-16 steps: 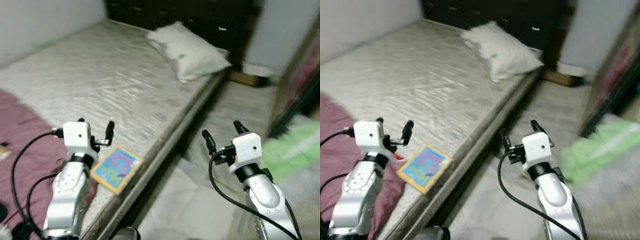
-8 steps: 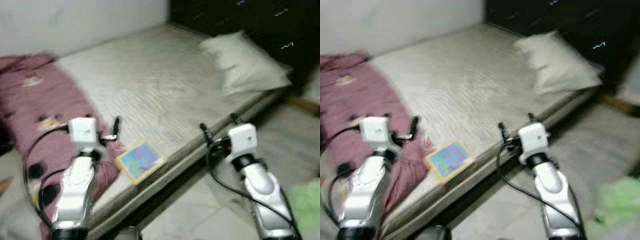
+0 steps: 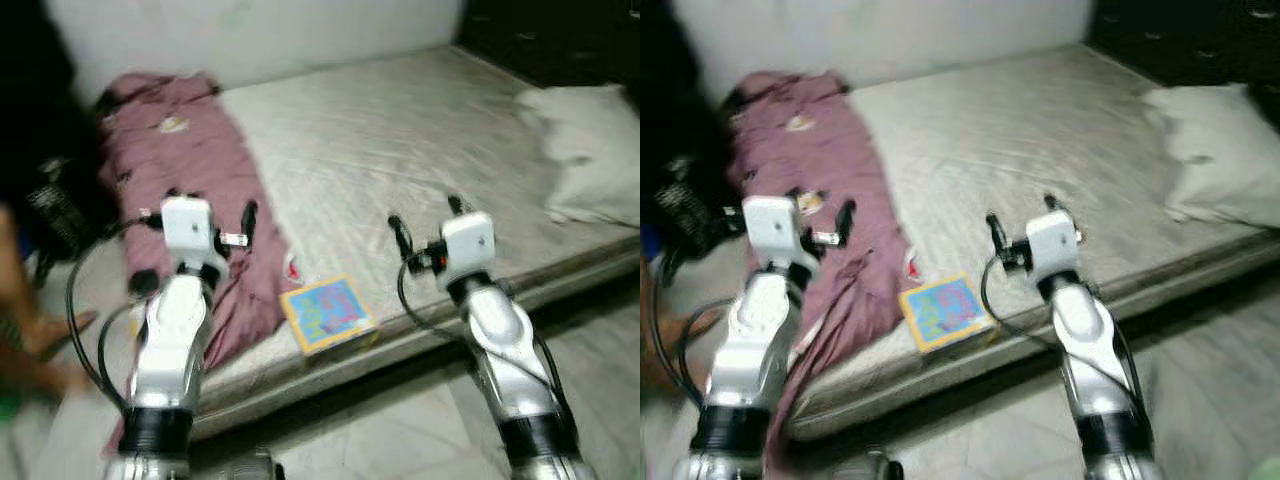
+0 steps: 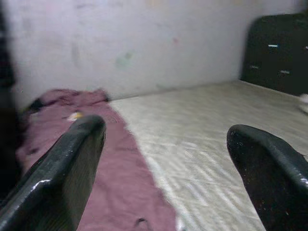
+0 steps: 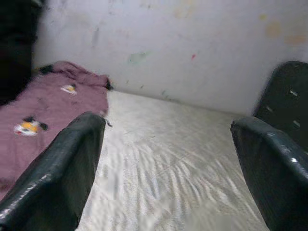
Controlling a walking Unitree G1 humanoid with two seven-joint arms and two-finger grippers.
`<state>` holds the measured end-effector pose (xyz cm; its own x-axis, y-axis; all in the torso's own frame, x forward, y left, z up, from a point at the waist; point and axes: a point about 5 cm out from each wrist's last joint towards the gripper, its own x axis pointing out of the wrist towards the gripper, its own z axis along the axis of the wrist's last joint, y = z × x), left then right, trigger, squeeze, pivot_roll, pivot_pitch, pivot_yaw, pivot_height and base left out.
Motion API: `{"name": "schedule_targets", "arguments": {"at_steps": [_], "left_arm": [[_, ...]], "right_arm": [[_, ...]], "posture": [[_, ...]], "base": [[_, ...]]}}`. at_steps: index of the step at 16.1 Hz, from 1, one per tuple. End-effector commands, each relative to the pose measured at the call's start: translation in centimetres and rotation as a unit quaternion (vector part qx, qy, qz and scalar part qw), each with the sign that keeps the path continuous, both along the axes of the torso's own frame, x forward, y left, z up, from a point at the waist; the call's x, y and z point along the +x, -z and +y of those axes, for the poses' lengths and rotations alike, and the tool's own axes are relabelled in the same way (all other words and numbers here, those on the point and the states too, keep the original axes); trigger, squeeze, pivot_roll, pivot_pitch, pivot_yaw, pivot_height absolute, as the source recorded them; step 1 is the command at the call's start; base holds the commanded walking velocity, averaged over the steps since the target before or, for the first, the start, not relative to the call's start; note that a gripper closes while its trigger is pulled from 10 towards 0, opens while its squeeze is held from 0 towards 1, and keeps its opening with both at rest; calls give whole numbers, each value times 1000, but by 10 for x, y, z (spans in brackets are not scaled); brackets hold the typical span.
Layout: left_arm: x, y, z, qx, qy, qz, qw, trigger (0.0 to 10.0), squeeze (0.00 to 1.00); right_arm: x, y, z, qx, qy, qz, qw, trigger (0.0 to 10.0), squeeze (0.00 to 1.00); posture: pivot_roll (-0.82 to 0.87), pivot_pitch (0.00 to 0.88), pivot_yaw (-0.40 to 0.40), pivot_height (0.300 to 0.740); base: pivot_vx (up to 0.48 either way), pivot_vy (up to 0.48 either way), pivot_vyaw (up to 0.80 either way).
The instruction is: Clean up the room
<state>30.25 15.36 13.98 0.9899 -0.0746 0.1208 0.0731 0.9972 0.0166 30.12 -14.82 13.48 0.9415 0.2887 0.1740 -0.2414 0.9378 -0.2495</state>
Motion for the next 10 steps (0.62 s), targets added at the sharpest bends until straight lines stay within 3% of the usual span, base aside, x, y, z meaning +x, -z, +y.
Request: {"name": "schedule_targets", "arguments": {"at_steps": [1,4,7,10], "left_arm": [[2,-1,1,10,-10,-7,1000,10000,0],[-1,8,-2,-2,-21,4,1000,10000,0],[-1,12,2,-11,-26,12,1000,10000,0],[0,13,-3,-10,-13,13,1000,10000,0]], "right_arm": [[5,-6,11,5,-14,-17,1000,10000,0],[9,-8,19,5,-32,-22,999,10000,0],[11,-7,14,1,-18,-24,1000,10000,0],[9,-4,9,5,-1,-24,1000,10000,0]], "posture": [[6,0,1,740],[8,0,-11,740],[-3,0,-19,740],[-14,0,-15,740]], "base": [[0,0,800],[0,0,800],[0,0,800],[0,0,635]]}}
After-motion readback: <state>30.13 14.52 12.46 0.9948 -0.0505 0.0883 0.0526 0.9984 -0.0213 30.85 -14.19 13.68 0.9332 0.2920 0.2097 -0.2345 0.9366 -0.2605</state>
